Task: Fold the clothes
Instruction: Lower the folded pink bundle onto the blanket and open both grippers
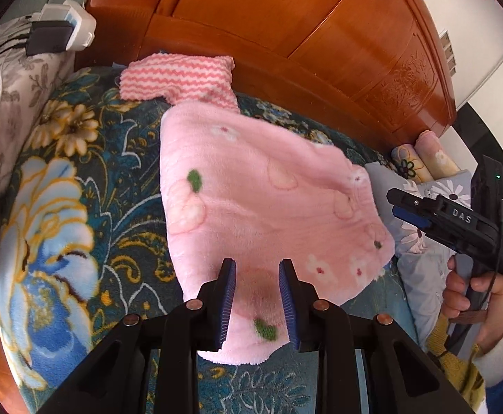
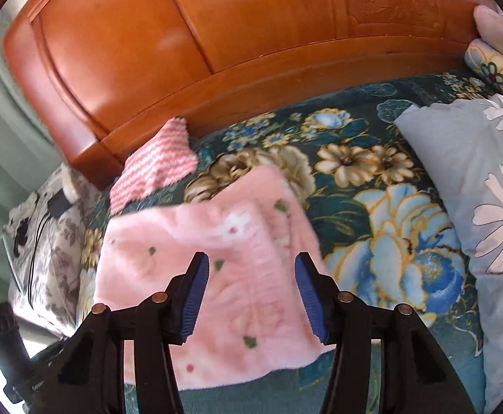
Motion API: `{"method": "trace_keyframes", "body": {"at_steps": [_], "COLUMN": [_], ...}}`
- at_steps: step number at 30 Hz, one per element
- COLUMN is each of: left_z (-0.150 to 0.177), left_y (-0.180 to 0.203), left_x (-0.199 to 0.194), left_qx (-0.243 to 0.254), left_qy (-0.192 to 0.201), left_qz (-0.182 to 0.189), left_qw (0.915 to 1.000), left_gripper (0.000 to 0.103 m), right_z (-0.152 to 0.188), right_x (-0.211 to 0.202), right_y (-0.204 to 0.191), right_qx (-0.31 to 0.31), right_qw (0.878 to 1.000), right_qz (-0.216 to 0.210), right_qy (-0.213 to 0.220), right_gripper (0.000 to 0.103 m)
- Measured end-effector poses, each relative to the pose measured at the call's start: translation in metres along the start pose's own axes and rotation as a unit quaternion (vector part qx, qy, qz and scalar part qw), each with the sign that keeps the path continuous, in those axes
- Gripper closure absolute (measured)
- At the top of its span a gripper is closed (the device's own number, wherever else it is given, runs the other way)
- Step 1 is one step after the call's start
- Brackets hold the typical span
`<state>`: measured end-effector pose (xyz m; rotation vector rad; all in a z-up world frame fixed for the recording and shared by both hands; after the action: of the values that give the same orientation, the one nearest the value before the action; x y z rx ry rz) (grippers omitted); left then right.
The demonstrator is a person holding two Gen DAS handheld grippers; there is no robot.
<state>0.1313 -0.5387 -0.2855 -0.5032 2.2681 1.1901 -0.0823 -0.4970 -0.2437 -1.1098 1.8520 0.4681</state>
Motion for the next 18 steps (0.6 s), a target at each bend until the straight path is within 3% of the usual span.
{"method": "trace_keyframes", "body": {"at_steps": [3,7,13,18], "left_z": [0.007,0.006,0.013,0.036], "left_y": [-0.007,-0.009,0.001,0.000], "left_x": [0.008,0.012,-0.004,-0.018], "left_qx": [-0.007,-0.008,-0.005,0.028], "left_qy": [-0.005,-0.012,0.003,-0.003], "left_qz": [0.000,-0.001,-0.015,-0.062], "left_qw": [1.0000,0.9999,0.9999,0.9977], "left_gripper": [0.074,0.074,0.074,0.072], "right_z": [0.028,0.044,0.074,0.127], "right_x": [0.011,0.027,-0.004,-0.009], "right_y": [-0.015,-0.004,-0.015,-0.027], "right_qx": [-0.013,0.018,0.064,0.053], "right_qw": [1.000,1.000,0.998,0.998], "right_qz": [-0.012,0.009,0.007,0.037], "right_qy": [-0.019,-0.021,0.017,-0.001], "right_gripper": [0.050,0.050,0.050,0.050]}}
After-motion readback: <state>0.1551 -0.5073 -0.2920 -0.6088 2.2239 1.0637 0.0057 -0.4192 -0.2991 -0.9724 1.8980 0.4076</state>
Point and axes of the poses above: each gripper's, at about its wrist camera, not at the fingertips, and x roughly the way its jaws point, y to its right, z to its underside, the point moved 9 cm from there along x, roughly the way its jaws point, and after that the axes turned 12 degrees about z, right-handed, at the moved point
